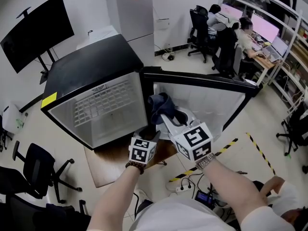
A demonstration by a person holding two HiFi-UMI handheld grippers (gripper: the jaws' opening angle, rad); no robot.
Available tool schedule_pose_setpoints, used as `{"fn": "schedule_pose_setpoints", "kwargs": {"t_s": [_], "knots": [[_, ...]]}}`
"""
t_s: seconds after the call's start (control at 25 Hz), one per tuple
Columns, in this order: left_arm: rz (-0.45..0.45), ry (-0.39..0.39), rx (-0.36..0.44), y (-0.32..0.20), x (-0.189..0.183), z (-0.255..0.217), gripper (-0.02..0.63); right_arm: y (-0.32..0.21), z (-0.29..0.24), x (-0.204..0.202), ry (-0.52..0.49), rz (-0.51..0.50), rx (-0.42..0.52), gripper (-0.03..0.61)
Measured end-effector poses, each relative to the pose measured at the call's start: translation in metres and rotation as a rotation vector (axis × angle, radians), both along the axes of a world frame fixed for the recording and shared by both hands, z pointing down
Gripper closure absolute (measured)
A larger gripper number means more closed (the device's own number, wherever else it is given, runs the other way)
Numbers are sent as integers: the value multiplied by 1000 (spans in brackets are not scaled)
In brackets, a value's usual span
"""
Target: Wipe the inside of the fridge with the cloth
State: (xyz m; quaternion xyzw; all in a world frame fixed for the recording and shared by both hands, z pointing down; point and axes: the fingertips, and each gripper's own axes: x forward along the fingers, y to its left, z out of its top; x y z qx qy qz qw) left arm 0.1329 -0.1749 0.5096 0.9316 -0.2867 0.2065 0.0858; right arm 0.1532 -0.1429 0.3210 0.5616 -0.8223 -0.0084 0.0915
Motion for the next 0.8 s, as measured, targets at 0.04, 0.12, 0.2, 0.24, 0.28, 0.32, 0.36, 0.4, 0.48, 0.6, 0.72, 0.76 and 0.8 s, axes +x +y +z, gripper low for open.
{"fn": "schedule_pose_setpoints", "kwargs": {"t_s": [0.04, 0.12, 0.2, 0.24, 0.28, 0.32, 0.36, 0.4, 0.48, 0.6, 0.72, 0.76, 0.8], "knots": [[-6, -8, -14, -2, 2, 5, 411, -3, -3, -2, 2, 11, 6, 508], [-20, -21, -42, -7, 4, 14, 413, -10, -10, -6, 5, 31, 19, 508], [-38, -22, -63, -12, 5, 20, 417, -16, -16, -9, 4, 47, 29, 508], [-47, -16, -71, -15, 6, 20, 419, -18, -19, -11, 2, 54, 32, 508], [-54, -10, -80, -17, 7, 21, 422, -20, -22, -12, -1, 62, 34, 508], [-58, -4, -89, -18, 8, 22, 426, -22, -24, -13, -3, 71, 34, 508], [-58, 1, -97, -19, 9, 23, 430, -24, -25, -13, -6, 82, 34, 508], [-57, 5, -104, -19, 12, 24, 434, -26, -25, -13, -9, 92, 32, 508], [-54, 6, -115, -18, 16, 26, 450, -29, -27, -15, -13, 113, 27, 508], [-47, 0, -119, -18, 21, 31, 494, -33, -30, -18, -15, 140, 15, 508], [-48, 8, -136, -15, 22, 28, 511, -34, -32, -15, -20, 171, 9, 508], [-48, 14, -138, -15, 22, 27, 512, -34, -33, -12, -21, 184, 9, 508], [-46, 18, -139, -16, 22, 26, 514, -34, -33, -9, -23, 196, 10, 508]]}}
